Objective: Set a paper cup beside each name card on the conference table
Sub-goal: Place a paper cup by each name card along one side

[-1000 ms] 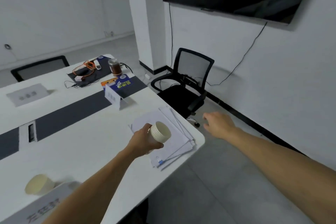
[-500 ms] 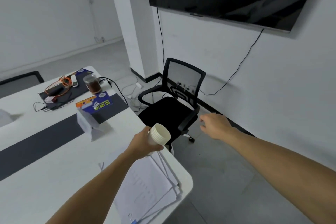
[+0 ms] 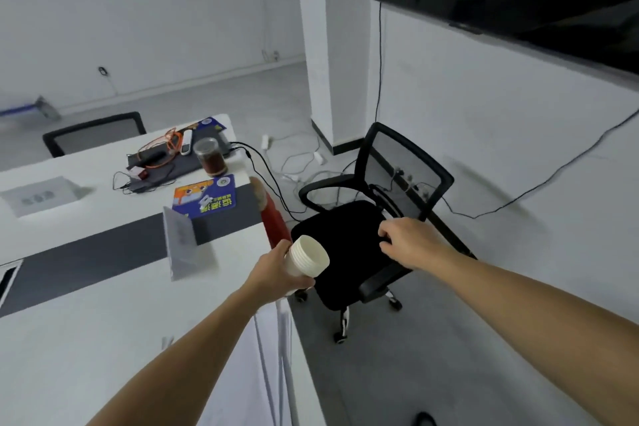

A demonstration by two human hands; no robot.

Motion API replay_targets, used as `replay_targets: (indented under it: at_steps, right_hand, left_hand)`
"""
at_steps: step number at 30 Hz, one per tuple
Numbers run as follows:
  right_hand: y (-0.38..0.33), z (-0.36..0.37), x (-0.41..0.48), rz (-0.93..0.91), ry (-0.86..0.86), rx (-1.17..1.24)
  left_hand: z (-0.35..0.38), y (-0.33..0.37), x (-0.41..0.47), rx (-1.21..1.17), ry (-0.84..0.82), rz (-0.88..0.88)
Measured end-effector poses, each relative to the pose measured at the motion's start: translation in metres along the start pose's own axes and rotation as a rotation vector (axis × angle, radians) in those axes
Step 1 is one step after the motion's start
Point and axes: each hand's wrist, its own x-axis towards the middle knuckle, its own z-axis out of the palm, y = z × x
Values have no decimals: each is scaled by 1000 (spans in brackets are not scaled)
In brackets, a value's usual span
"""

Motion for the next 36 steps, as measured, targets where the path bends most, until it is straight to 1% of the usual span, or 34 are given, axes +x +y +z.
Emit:
replay_targets:
  at_steps: [3, 6, 10, 13, 18, 21, 24, 28, 34, 36]
  right_hand:
    - [23, -10, 42, -65, -15, 16]
    - [20, -15, 81, -139, -37, 19]
    - [-30, -10, 123, -345, -69, 7]
    - [-78, 2, 144, -506, -125, 4]
    - [-145, 13, 178, -678, -160, -35]
    - [-178, 8, 200, -741, -199, -61]
    - [-219, -3, 227, -807, -173, -97]
    - [-260, -8, 244, -827, -179, -27]
    - [-330, 7, 242, -921, -343, 177]
    - [-346, 9, 240, -934, -415, 248]
  left_hand:
    - [13, 15, 17, -37, 68, -92]
    - [23, 25, 16, -94, 140, -169]
    - [21, 16, 1, -156, 247, -304]
    - [7, -6, -17, -173, 339, -417]
    - [-24, -43, -32, -203, 472, -522]
    - [-48, -58, -32, -230, 531, -555]
    - [-73, -74, -35, -240, 597, -603]
    - [-88, -86, -45, -247, 636, -637]
    - [-106, -109, -62, -268, 727, -707]
    - [-111, -111, -63, -266, 728, -712]
